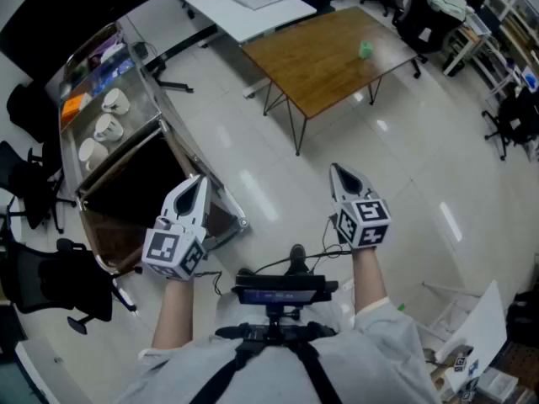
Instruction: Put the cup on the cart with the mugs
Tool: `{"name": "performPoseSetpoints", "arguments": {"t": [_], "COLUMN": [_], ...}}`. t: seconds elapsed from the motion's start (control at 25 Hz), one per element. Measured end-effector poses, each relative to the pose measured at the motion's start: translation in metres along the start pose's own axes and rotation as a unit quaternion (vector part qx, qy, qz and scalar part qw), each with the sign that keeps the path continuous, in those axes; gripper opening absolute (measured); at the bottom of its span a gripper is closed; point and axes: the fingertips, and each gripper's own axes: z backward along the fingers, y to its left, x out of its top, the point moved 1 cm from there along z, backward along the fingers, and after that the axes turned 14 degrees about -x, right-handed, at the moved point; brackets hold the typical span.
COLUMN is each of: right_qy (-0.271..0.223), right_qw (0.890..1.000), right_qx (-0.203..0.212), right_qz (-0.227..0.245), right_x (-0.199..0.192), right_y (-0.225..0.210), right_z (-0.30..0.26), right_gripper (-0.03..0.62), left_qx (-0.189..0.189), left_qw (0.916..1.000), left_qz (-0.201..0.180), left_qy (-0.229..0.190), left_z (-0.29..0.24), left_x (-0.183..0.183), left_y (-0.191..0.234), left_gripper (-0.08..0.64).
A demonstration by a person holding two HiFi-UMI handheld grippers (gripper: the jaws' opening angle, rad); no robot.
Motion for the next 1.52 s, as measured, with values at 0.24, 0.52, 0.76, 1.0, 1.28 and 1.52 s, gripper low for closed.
{"name": "performPoseSetpoints", "arguments": {"t": [0.24,0.52,0.76,1.0,1.28,1.52], "right_qy": [0.009,0.007,0.000,-0.004,0.000,0.001], "right_qw": [0.997,0.992,0.993,0.993,0.992,0.992], "right_qx": [-0.069,-0.113,-0.106,-0.102,-0.105,-0.111], "right_qz": [-0.033,-0.063,-0.059,-0.061,-0.065,-0.063], "right_x": [-0.018,-0.030,-0.024,-0.012,0.004,0.036], "right_y": [-0.095,-0.176,-0.205,-0.229,-0.244,-0.260], "right_z": [0.020,0.035,0.025,0.000,-0.059,-0.124], "right_gripper": [0.002,0.002,0.002,0.002,0.002,0.002], "left_qx": [-0.060,-0.097,-0.095,-0.102,-0.123,-0.148], "left_qw": [0.9981,0.9947,0.9951,0.9942,0.9917,0.9881], "left_qz": [-0.005,-0.007,-0.012,-0.007,-0.006,-0.001], "left_qy": [0.014,0.033,0.027,0.033,0.037,0.041], "left_z": [-0.084,-0.159,-0.201,-0.249,-0.314,-0.386], "left_x": [-0.007,-0.016,-0.002,0.001,0.000,0.002], "left_y": [-0.052,-0.091,-0.104,-0.111,-0.084,-0.047], "left_gripper": [0.008,0.008,0.008,0.008,0.008,0.008]}}
